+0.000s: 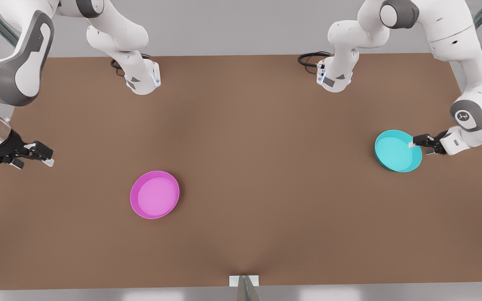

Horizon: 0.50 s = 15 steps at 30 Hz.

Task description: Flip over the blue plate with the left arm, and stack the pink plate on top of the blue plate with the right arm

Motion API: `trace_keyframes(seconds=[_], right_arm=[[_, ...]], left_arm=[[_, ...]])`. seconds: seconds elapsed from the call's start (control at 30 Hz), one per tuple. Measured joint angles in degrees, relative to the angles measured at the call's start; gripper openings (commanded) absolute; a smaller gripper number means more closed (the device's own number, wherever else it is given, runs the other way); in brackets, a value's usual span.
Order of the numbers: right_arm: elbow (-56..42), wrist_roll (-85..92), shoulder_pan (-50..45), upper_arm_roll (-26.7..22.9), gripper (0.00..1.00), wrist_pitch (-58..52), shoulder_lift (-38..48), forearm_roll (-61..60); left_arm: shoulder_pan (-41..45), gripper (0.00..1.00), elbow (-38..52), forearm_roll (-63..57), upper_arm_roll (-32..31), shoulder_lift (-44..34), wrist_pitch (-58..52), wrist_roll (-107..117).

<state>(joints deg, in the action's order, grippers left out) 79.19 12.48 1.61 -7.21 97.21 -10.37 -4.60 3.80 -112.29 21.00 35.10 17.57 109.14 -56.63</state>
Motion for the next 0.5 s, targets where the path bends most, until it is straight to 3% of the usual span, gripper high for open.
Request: trace_keyframes(seconds=[0.13, 0.5], right_arm=[[0.0, 0.1, 0.0, 0.0, 1.0, 0.1, -0.4, 0.6], [0.0, 0.1, -0.2, 0.0, 1.0, 0.2, -0.8, 0.7]], left_arm=[[-5.2, 1.0, 0.1, 6.3, 1.2, 6.3, 2.3, -7.6], [-9.5, 1.0, 0.1, 12.8, 1.2, 16.2, 9.7, -8.3]])
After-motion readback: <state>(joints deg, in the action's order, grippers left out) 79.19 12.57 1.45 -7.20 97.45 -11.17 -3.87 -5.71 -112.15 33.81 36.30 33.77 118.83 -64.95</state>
